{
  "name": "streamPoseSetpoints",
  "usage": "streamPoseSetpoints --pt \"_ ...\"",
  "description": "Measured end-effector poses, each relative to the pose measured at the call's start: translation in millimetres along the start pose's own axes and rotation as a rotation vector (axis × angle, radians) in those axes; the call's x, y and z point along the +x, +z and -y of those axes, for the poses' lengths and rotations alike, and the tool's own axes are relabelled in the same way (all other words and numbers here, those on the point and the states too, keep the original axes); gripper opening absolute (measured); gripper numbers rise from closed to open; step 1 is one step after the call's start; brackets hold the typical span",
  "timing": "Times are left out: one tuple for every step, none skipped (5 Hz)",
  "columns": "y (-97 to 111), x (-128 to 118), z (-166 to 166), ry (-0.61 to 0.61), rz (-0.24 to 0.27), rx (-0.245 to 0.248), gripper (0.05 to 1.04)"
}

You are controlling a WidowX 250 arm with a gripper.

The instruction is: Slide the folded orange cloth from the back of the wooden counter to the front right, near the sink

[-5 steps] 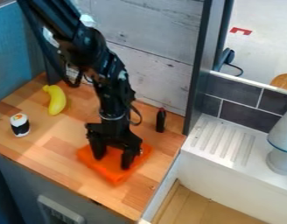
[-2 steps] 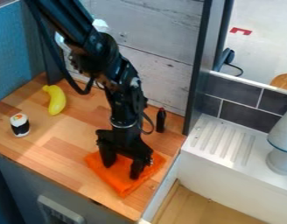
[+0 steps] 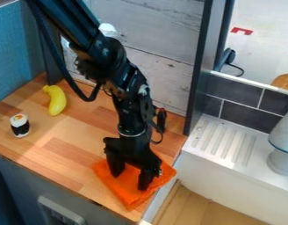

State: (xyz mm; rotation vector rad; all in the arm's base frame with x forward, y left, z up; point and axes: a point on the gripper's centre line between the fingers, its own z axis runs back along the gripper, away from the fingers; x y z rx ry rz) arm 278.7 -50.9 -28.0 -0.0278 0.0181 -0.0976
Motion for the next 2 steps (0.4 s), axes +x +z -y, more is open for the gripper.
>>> streamPoseSetpoints --pt "15 0 2 0.026 0.023 -0.019 1.0" --pt "70 8 6 0.051 0.131 -0.044 1.0"
